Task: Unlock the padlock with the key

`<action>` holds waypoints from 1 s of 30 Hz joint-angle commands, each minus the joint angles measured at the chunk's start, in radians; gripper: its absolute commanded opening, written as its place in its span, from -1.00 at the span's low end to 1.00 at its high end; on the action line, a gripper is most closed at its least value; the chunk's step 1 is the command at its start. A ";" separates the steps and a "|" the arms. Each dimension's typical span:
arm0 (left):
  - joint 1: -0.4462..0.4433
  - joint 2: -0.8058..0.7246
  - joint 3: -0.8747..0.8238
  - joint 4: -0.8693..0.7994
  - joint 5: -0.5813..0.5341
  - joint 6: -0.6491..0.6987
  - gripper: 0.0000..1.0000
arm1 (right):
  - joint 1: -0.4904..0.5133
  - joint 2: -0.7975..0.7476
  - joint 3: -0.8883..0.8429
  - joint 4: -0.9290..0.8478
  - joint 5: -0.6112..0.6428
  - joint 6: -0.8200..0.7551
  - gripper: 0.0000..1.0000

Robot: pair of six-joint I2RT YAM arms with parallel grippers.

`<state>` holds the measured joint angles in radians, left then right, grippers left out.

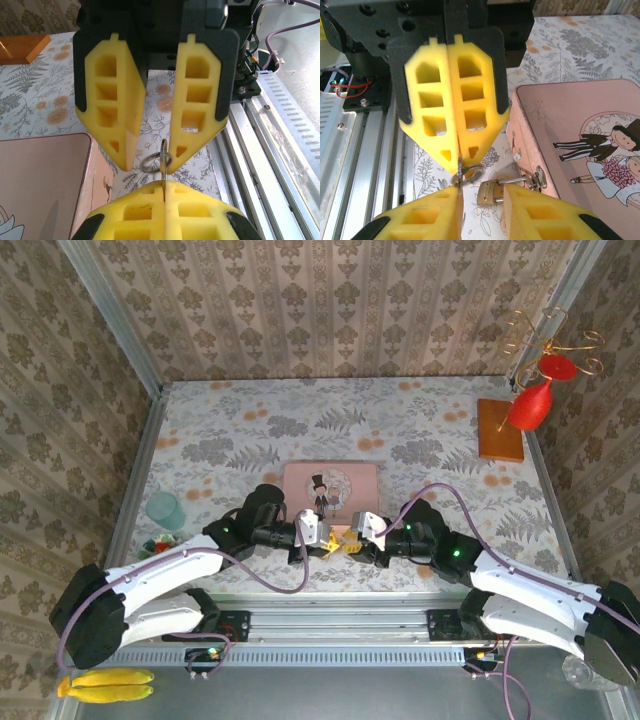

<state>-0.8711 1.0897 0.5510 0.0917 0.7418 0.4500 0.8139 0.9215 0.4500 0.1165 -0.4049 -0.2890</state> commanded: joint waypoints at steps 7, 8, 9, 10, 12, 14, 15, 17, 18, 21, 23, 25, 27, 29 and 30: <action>-0.012 0.022 0.026 -0.045 0.031 0.038 -1.00 | -0.004 -0.006 0.038 -0.004 -0.040 -0.010 -0.47; -0.012 0.024 0.026 -0.044 0.027 0.041 -1.00 | -0.003 -0.011 0.038 -0.007 -0.044 -0.011 -0.44; -0.011 0.024 0.026 -0.047 0.023 0.042 -1.00 | -0.004 -0.013 0.037 -0.009 -0.049 -0.012 -0.43; -0.012 0.026 0.026 -0.048 0.016 0.044 -1.00 | -0.004 -0.017 0.038 -0.016 -0.053 -0.012 -0.41; -0.011 0.027 0.027 -0.053 -0.006 0.044 -1.00 | -0.004 -0.025 0.040 -0.037 -0.057 -0.017 -0.35; -0.011 0.030 0.034 -0.067 -0.047 0.049 -1.00 | -0.005 -0.033 0.043 -0.070 -0.056 -0.024 -0.27; -0.010 0.034 0.040 -0.081 -0.063 0.054 -1.00 | -0.005 -0.036 0.043 -0.079 -0.053 -0.025 -0.24; -0.012 0.047 0.063 -0.127 -0.093 0.074 -1.00 | -0.005 -0.039 0.035 -0.071 -0.022 -0.018 -0.20; -0.020 0.056 0.084 -0.160 -0.119 0.081 -1.00 | -0.005 -0.038 0.030 -0.061 -0.002 -0.011 -0.18; -0.055 0.076 0.167 -0.285 -0.199 0.107 -1.00 | -0.005 -0.032 0.021 -0.039 0.074 -0.004 -0.17; -0.075 0.082 0.205 -0.348 -0.275 0.128 -1.00 | -0.007 -0.043 0.009 -0.021 0.096 -0.006 -0.17; -0.080 0.103 0.260 -0.437 -0.321 0.152 -1.00 | -0.014 -0.057 -0.012 0.011 0.097 -0.006 -0.17; -0.081 0.135 0.329 -0.522 -0.334 0.182 -1.00 | -0.018 -0.064 -0.029 0.032 0.090 -0.005 -0.18; -0.081 0.159 0.396 -0.579 -0.334 0.206 -1.00 | -0.020 -0.064 -0.036 0.040 0.088 -0.004 -0.20; -0.081 0.166 0.414 -0.597 -0.331 0.219 -1.00 | -0.019 -0.065 -0.038 0.041 0.088 -0.001 -0.22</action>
<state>-0.9485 1.2377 0.9005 -0.3538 0.4488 0.5995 0.7990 0.8703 0.4301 0.1154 -0.3416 -0.2916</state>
